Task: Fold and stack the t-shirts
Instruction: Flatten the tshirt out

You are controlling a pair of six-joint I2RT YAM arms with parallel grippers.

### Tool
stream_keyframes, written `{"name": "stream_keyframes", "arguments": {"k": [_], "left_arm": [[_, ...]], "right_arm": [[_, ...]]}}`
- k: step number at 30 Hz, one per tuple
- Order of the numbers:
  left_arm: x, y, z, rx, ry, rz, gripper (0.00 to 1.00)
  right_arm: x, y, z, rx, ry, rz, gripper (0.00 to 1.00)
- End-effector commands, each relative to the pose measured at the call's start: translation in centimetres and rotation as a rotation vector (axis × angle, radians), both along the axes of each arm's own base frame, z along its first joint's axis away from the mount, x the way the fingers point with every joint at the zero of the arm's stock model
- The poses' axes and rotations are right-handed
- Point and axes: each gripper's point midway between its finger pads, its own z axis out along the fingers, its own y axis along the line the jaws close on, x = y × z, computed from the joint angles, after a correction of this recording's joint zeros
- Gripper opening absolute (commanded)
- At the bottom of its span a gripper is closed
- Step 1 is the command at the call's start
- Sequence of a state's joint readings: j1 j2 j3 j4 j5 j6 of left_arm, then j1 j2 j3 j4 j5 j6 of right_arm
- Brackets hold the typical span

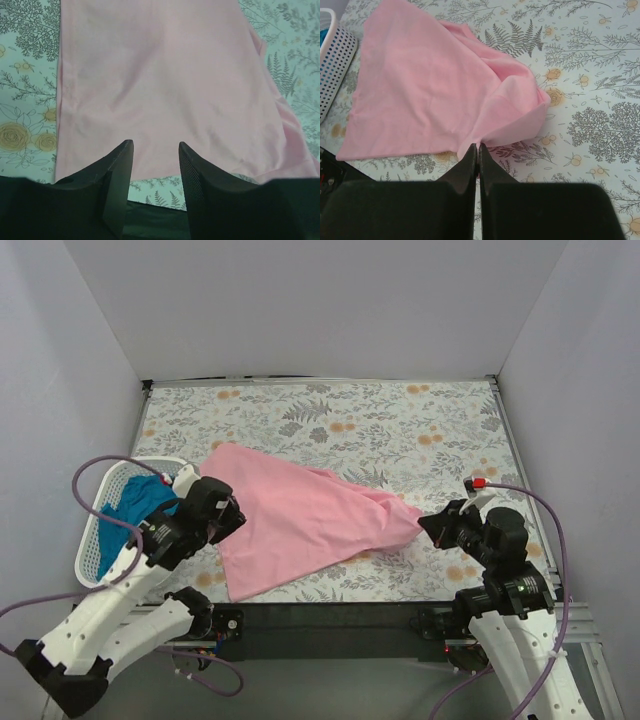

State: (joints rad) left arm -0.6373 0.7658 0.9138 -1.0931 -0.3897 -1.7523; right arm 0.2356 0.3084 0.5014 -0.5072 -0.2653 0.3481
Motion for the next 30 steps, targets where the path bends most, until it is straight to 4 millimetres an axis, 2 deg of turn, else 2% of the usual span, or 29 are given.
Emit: {"name": "stream_keyframes", "arguments": {"k": [1, 2, 5, 6, 8, 10, 17, 18, 22, 23, 25, 26, 27, 29, 30], "left_arm": [[2.7, -1.1, -0.7, 0.06, -0.032, -0.025, 0.4], [3.6, -1.6, -1.9, 0.076, -0.02, -0.026, 0.39], [5.3, -1.5, -4.3, 0.131, -0.005, 0.005, 0.36], [5.5, -1.2, -6.6, 0.177, 0.046, 0.01, 0.35], [6.7, -0.7, -8.5, 0.186, 0.068, 0.039, 0.33], [6.9, -0.5, -11.3, 0.194, 0.143, 0.035, 0.32], [9.9, 0.6, -15.5, 0.212, 0.219, 0.082, 0.3], [10.2, 0.9, -15.9, 0.217, 0.223, 0.092, 0.3], [12.8, 0.3, -17.4, 0.206, 0.249, 0.092, 0.3], [13.4, 0.4, -18.4, 0.216, 0.274, 0.091, 0.3], [16.4, -0.9, -17.7, 0.193, 0.249, 0.075, 0.3], [17.2, -0.9, -18.9, 0.216, 0.279, 0.052, 0.3], [20.1, -1.8, -17.3, 0.2, 0.223, 0.042, 0.3], [22.2, -2.2, -17.4, 0.219, 0.225, 0.007, 0.31], [25.0, -3.0, -16.8, 0.216, 0.194, -0.004, 0.31]], "right_arm": [[0.3, 0.1, 0.1, 0.027, -0.001, -0.012, 0.01], [0.5, 0.0, -0.2, 0.028, 0.013, -0.024, 0.01], [0.8, 0.0, -0.6, 0.025, 0.029, -0.03, 0.01], [0.9, 0.0, -0.9, 0.018, 0.038, -0.031, 0.01], [1.2, -0.1, -1.4, 0.008, 0.05, -0.038, 0.01], [1.4, -0.1, -1.7, 0.005, 0.059, -0.038, 0.01], [2.0, -0.3, -3.0, -0.005, 0.08, -0.06, 0.01], [2.1, -0.5, -3.7, -0.01, 0.092, -0.076, 0.01], [2.9, -1.3, -5.0, -0.03, 0.112, -0.142, 0.01], [3.5, -1.9, -5.1, -0.046, 0.104, -0.176, 0.01], [4.1, -2.5, -5.4, -0.063, 0.095, -0.212, 0.01], [4.9, -2.9, -5.1, -0.074, 0.068, -0.238, 0.01], [5.3, -3.0, -5.0, -0.079, 0.056, -0.25, 0.01], [6.3, -3.1, -4.8, -0.089, 0.031, -0.256, 0.01], [6.9, -3.8, -4.7, -0.108, 0.021, -0.297, 0.01]]}}
